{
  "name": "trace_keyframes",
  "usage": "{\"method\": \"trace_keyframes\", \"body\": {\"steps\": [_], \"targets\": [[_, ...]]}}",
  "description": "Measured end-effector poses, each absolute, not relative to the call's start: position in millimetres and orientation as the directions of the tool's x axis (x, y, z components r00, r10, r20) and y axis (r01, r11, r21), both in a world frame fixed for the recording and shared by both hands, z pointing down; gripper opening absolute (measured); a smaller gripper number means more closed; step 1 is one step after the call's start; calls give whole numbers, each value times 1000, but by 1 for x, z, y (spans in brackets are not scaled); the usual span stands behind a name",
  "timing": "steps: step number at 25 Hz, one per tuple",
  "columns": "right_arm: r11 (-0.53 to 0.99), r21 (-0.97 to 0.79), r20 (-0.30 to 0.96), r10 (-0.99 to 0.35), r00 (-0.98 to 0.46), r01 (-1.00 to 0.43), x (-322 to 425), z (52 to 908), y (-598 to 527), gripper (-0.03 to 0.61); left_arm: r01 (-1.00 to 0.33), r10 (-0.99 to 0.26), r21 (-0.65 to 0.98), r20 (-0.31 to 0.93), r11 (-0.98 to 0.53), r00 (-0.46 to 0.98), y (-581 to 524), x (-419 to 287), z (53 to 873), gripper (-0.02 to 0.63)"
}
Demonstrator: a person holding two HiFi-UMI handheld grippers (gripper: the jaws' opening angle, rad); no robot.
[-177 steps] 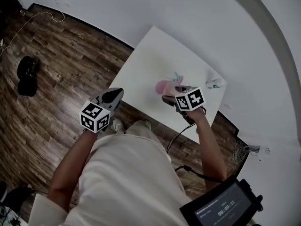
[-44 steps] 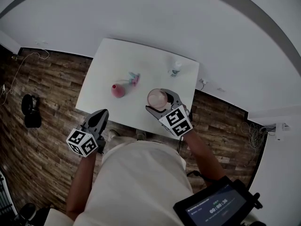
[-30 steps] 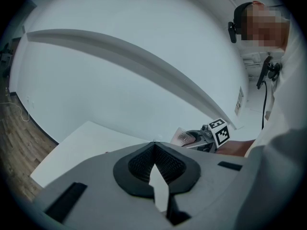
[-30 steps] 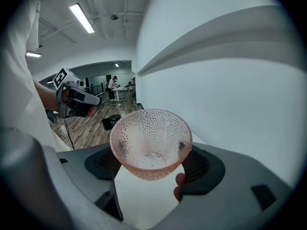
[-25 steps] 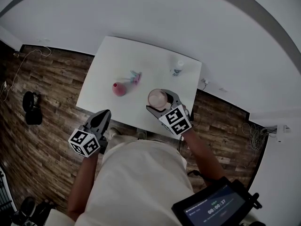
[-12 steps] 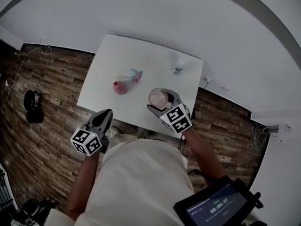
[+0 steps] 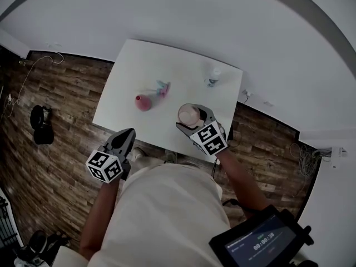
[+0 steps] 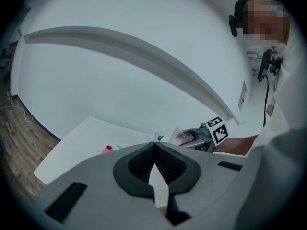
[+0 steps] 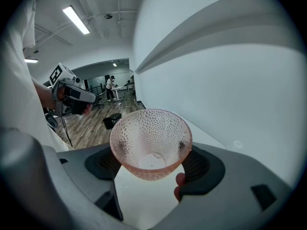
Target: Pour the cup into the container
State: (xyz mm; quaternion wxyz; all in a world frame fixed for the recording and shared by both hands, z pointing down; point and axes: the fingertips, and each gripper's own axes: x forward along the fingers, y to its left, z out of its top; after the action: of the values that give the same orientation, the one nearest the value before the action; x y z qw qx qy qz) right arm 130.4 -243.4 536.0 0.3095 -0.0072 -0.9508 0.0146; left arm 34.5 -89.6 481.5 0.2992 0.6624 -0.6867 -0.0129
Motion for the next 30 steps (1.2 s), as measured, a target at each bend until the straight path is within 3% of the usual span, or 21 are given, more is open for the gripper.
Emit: {"method": "trace_keyframes", "body": {"steps": [30], "targets": [[996, -50, 633, -26, -774, -74, 146, 587, -260, 374, -902, -903, 396, 430, 174, 15, -78, 23, 499, 9]]}}
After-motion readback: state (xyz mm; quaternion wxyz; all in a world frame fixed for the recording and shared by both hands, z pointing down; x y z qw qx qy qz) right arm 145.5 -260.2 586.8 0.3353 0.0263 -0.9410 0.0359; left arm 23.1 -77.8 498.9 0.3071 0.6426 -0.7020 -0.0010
